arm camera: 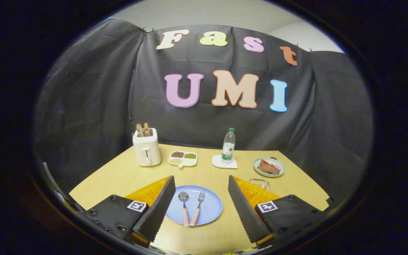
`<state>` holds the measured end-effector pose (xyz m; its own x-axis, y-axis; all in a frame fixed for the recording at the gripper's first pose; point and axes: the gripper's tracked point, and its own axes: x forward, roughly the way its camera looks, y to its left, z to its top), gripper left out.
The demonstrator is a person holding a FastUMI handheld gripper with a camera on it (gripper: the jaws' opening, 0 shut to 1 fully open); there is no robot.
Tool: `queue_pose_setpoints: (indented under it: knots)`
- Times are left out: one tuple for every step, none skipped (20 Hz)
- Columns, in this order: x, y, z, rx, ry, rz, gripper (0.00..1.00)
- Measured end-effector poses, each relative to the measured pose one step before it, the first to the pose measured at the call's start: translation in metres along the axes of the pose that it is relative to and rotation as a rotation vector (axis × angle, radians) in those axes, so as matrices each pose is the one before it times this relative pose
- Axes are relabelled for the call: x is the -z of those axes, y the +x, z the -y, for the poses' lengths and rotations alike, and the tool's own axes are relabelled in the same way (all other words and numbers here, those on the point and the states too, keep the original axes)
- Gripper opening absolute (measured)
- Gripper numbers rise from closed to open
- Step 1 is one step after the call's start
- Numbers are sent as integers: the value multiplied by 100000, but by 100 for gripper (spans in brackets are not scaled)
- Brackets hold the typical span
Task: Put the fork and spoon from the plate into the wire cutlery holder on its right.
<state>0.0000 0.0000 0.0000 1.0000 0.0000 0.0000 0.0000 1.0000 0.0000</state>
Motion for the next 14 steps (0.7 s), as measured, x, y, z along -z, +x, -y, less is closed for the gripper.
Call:
queue_pose_setpoints:
  knots:
    - [28,91,121,921,-450,-213,97]
    - [178,180,144,686,-404,-76,97]
    - [-17,180,25,639,-232,109,97]
    - [151,166,37,594,-112,40,97]
    - [8,241,-1,831,62,-178,97]
    - [246,231,24,906,186,-527,97]
    - [173,275,-60,753,135,-831,97]
    - [402,312,-83,484,226,-1271,97]
    - [270,247,-90,441,-3,-947,97]
    - [288,147,-177,98,14,-767,97]
    - [298,378,-164,17,70,-1344,97]
    - [489,420,-81,-36,-90,-1427,97]
    - [144,200,-48,129,-247,-985,97]
    - [143,161,105,470,-288,-465,97]
